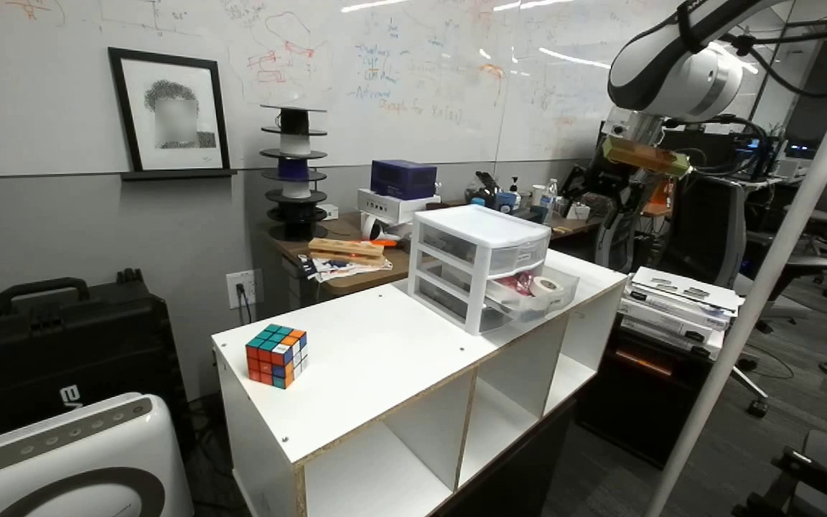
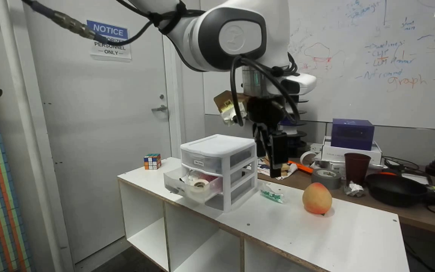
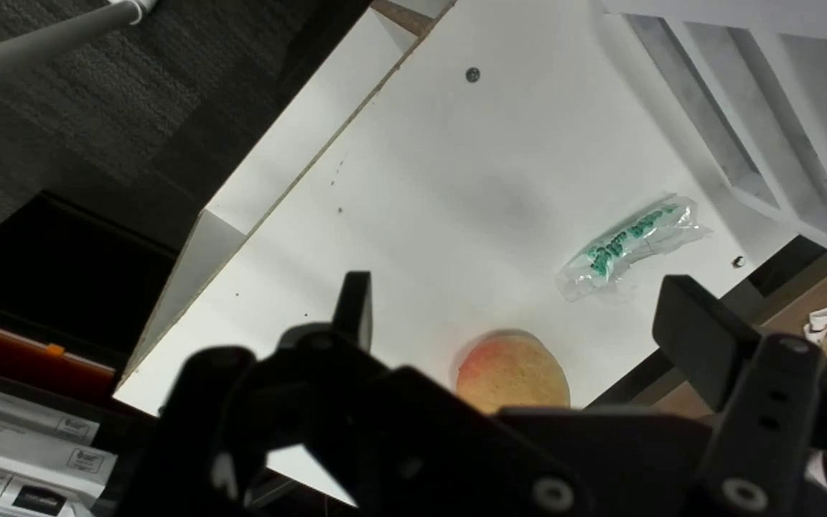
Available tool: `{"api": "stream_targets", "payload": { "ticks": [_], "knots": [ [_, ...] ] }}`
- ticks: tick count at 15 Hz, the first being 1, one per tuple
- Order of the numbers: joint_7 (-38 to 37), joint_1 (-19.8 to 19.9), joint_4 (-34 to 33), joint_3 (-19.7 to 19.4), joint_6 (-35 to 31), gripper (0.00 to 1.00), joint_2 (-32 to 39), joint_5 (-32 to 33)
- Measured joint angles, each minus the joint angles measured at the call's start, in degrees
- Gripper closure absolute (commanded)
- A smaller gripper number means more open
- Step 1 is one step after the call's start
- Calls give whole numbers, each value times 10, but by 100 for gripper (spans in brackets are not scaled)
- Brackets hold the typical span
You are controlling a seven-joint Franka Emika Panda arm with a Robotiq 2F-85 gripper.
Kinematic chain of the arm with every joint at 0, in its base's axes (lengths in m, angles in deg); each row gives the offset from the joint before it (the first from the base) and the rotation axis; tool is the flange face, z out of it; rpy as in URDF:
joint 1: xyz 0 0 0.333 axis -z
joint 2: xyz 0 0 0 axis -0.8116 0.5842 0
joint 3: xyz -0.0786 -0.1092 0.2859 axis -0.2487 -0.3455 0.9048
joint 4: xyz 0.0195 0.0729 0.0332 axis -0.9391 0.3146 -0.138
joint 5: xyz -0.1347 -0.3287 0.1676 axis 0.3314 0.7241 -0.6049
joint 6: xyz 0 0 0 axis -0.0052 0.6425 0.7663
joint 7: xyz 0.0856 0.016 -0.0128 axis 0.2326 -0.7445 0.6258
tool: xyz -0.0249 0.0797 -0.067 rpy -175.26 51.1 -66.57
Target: Pick the masking tape and the plastic and put them in the drawer, then close it
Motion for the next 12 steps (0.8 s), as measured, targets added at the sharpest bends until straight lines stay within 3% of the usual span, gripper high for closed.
{"api": "stream_targets", "payload": {
  "ticks": [12],
  "knots": [
    [-131,-6,-225,15,26,0,208,-23]
  ]
}}
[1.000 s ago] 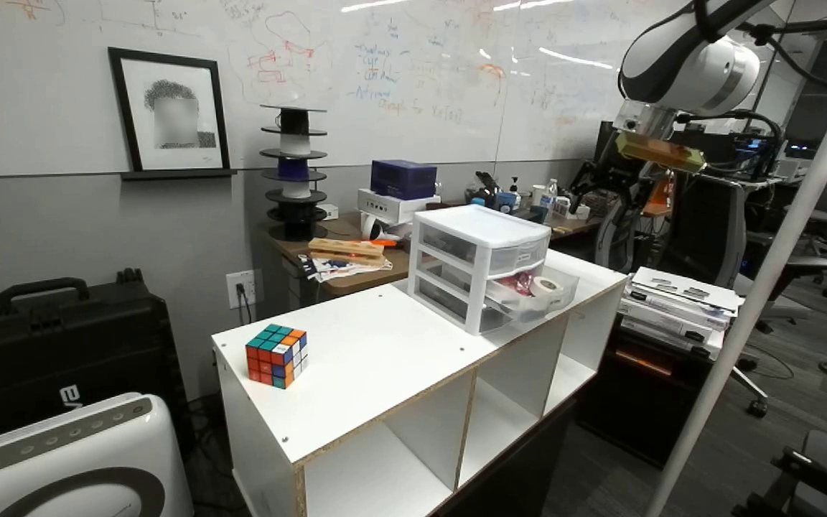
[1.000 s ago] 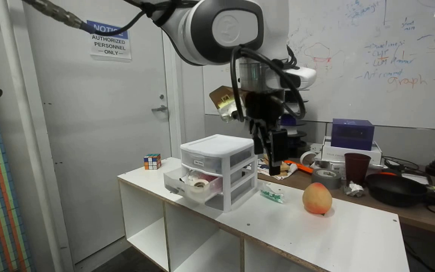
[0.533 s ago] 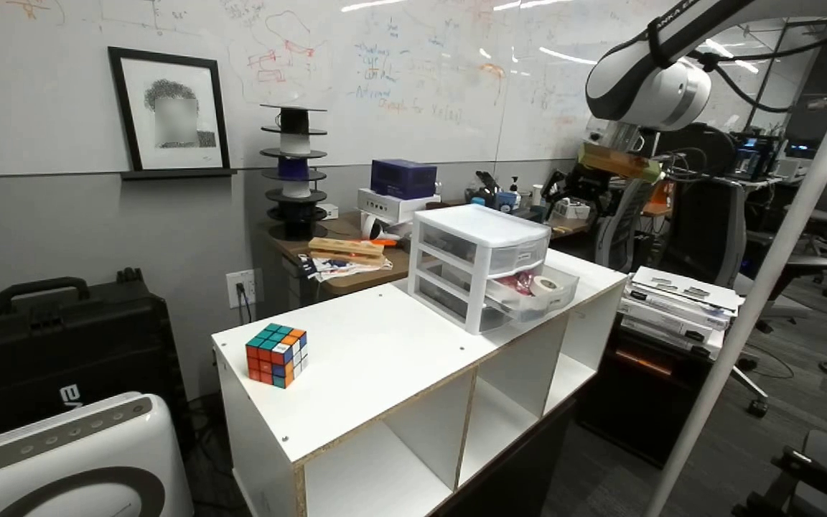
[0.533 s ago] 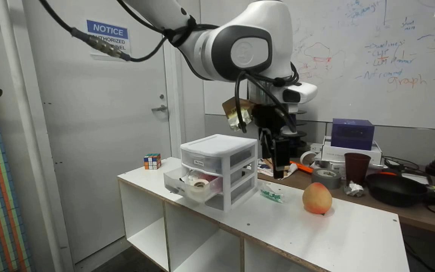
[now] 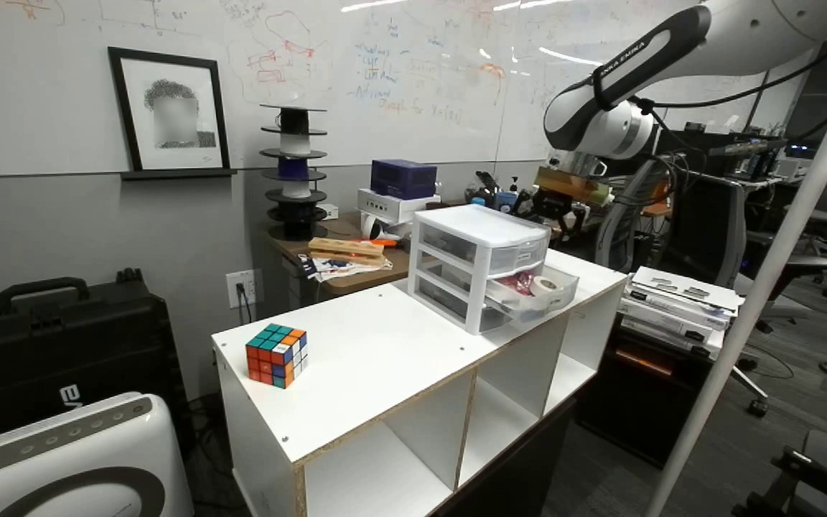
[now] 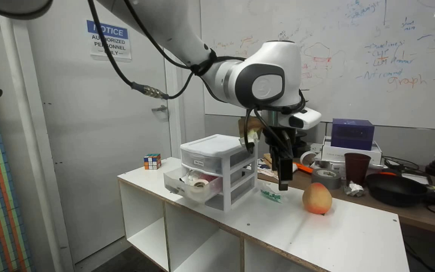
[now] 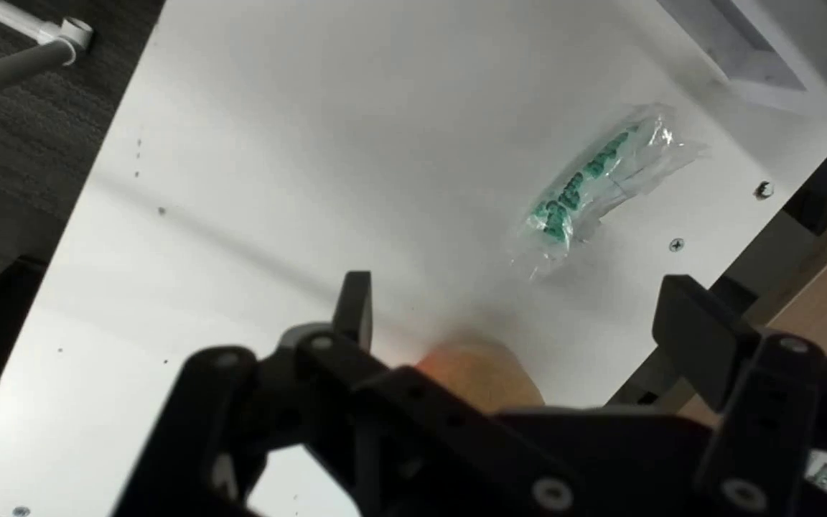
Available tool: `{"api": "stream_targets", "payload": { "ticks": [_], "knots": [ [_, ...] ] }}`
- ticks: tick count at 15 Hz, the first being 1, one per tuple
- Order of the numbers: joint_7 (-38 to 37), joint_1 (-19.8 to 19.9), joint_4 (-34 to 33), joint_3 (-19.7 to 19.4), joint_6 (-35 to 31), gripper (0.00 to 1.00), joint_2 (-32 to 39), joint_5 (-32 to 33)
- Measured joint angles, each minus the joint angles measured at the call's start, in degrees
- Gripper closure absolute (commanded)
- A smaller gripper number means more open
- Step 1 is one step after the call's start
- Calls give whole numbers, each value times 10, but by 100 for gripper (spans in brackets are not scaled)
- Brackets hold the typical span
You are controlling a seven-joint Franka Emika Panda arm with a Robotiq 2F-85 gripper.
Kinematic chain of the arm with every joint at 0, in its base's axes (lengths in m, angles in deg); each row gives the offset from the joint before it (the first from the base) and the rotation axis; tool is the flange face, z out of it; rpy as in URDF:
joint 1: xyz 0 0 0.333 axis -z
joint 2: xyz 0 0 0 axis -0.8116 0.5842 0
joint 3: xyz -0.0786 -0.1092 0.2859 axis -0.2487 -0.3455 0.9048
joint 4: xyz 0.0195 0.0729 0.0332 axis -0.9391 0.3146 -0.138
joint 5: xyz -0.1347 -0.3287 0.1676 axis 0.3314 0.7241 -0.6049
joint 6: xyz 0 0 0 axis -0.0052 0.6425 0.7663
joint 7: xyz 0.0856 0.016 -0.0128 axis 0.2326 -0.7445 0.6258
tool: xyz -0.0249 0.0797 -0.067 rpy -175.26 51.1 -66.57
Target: Pick the masking tape and the plastic and put them in the drawer, then close it
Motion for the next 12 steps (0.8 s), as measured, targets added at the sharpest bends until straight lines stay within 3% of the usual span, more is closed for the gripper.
{"api": "stream_targets", "payload": {
  "ticks": [5,12],
  "knots": [
    [-20,9,-98,12,73,0,69,-28],
    [35,30,-183,21,130,0,88,-26]
  ]
}}
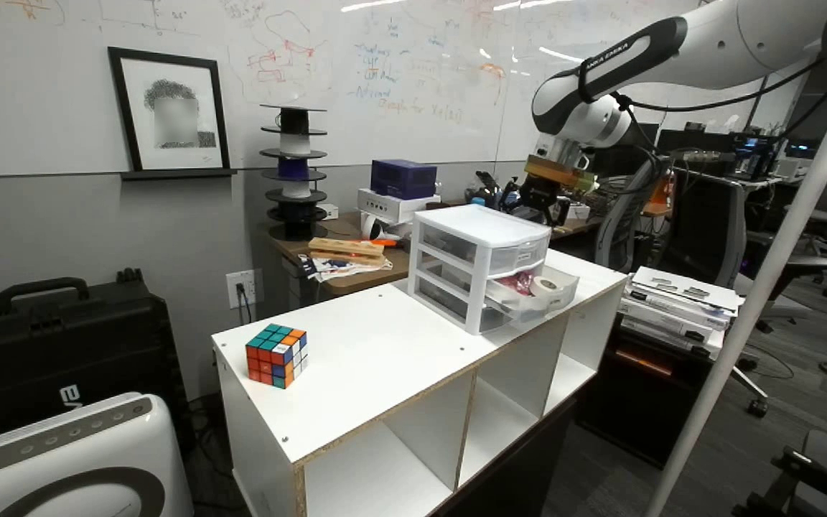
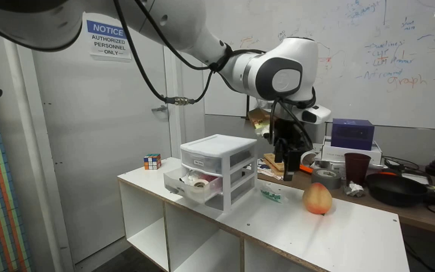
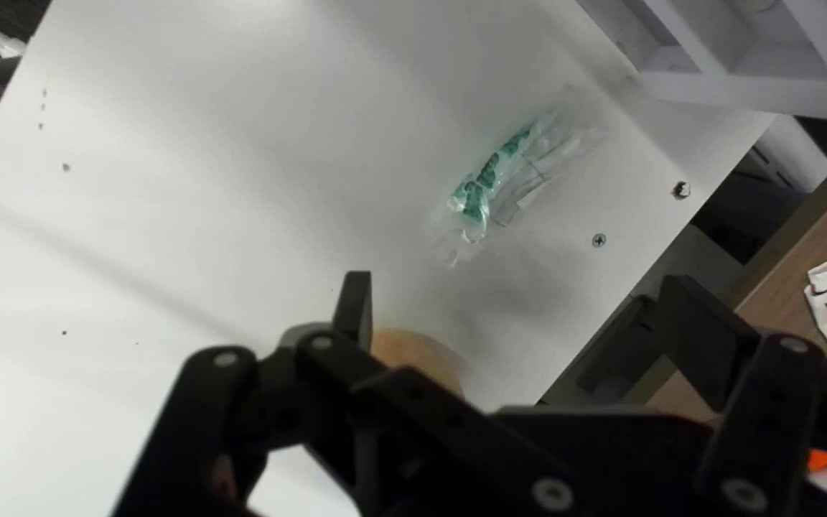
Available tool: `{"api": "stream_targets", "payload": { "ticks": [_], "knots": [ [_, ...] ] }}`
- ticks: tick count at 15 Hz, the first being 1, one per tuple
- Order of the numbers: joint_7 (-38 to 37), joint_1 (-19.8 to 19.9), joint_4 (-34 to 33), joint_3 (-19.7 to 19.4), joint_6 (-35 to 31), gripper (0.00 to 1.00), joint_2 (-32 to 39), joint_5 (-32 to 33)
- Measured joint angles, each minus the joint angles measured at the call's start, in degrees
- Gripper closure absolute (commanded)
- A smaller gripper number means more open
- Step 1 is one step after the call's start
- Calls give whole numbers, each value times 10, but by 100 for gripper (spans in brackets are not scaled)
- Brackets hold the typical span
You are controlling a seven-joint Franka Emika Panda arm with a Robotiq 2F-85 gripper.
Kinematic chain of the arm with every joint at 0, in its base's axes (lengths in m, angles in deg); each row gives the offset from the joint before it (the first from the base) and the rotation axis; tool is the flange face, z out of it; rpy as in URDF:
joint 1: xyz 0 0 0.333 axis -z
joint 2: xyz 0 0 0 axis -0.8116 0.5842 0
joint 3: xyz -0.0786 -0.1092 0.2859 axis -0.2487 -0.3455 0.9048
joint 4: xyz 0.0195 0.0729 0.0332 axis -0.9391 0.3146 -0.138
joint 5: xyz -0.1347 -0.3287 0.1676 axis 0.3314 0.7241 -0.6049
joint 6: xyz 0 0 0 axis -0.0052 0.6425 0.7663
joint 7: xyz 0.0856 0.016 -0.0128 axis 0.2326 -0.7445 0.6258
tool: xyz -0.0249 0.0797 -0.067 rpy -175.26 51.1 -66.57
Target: Pick the masking tape and the plastic and put them in the drawer, then close it
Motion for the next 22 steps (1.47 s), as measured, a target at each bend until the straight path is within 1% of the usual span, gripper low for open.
{"api": "stream_targets", "payload": {
  "ticks": [5,12,18,19,20,22],
  "knots": [
    [0,12,-37,7,13,0,34,-4],
    [-13,13,-87,20,13,0,94,-5],
    [-20,13,-124,22,13,0,128,-5],
    [-20,13,-129,23,13,12,133,-5],
    [-20,13,-133,23,14,26,137,-5],
    [-20,13,-142,23,15,42,144,-5]
  ]
}}
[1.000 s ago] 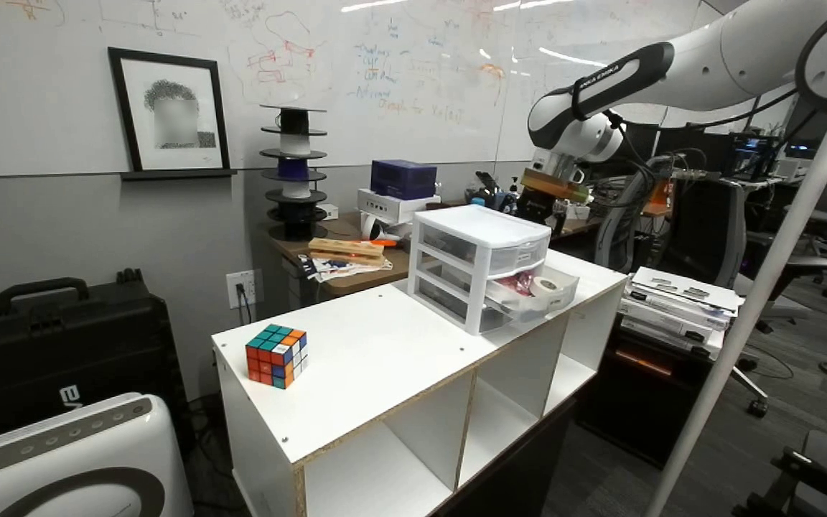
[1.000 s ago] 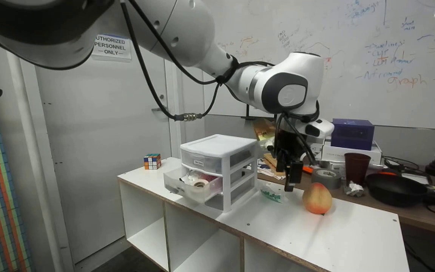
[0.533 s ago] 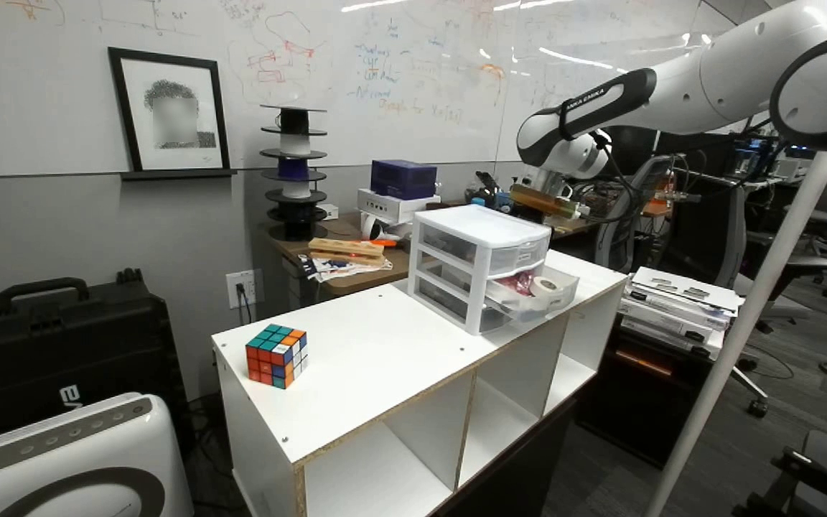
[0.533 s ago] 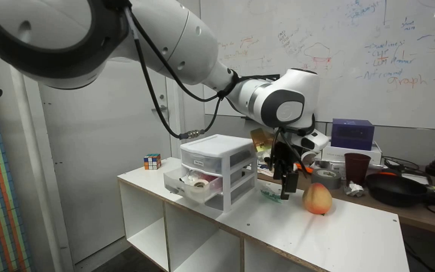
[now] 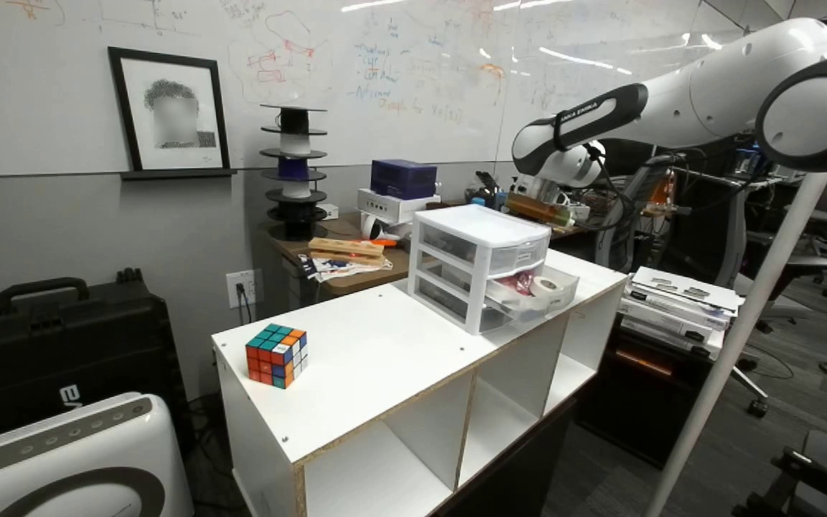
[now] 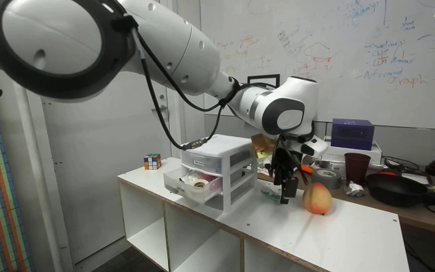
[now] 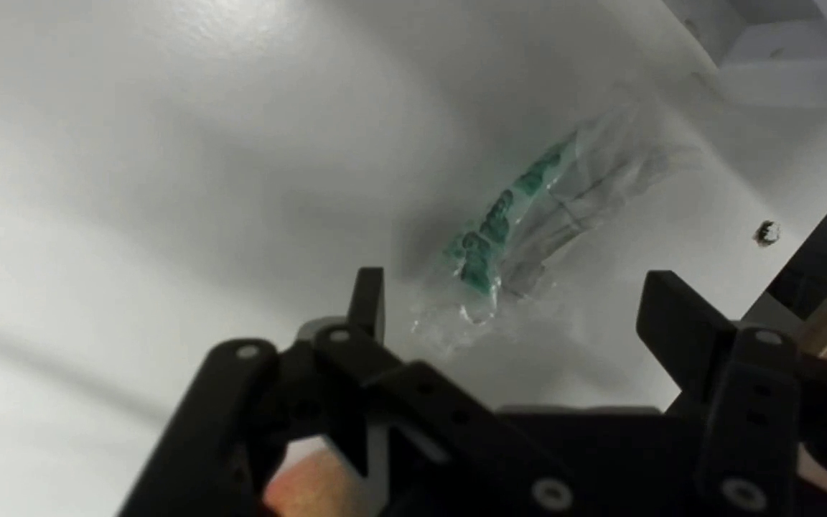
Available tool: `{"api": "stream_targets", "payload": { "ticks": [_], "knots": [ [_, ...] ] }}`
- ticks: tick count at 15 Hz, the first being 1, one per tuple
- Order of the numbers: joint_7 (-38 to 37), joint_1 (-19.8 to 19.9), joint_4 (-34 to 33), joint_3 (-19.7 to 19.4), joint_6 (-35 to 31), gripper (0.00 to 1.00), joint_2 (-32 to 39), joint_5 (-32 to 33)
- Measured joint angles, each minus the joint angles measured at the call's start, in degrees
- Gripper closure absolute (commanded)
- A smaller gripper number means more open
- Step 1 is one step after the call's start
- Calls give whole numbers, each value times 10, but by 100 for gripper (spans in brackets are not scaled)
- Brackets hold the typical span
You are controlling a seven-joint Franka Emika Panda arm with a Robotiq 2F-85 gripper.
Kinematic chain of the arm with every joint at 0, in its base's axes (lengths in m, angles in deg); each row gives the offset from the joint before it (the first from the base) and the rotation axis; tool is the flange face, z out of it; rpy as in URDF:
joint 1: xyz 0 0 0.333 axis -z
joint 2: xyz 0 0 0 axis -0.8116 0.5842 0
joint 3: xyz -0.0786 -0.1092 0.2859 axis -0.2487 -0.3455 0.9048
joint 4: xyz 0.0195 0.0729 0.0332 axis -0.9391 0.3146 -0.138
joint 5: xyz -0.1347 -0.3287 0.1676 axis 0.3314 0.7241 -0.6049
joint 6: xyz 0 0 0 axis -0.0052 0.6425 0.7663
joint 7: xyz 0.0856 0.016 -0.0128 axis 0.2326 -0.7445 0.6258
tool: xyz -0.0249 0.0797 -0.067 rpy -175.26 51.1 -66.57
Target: Pick the masking tape and the plastic and put them in the drawer, then close it
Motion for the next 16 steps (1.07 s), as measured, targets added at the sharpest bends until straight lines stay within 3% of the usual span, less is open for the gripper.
{"api": "stream_targets", "payload": {
  "ticks": [6,9,16],
  "knots": [
    [0,0,-14,0,3,89,13,1],
    [1,0,-18,-1,3,95,14,3],
    [1,1,-29,-36,1,90,8,34]
  ]
}}
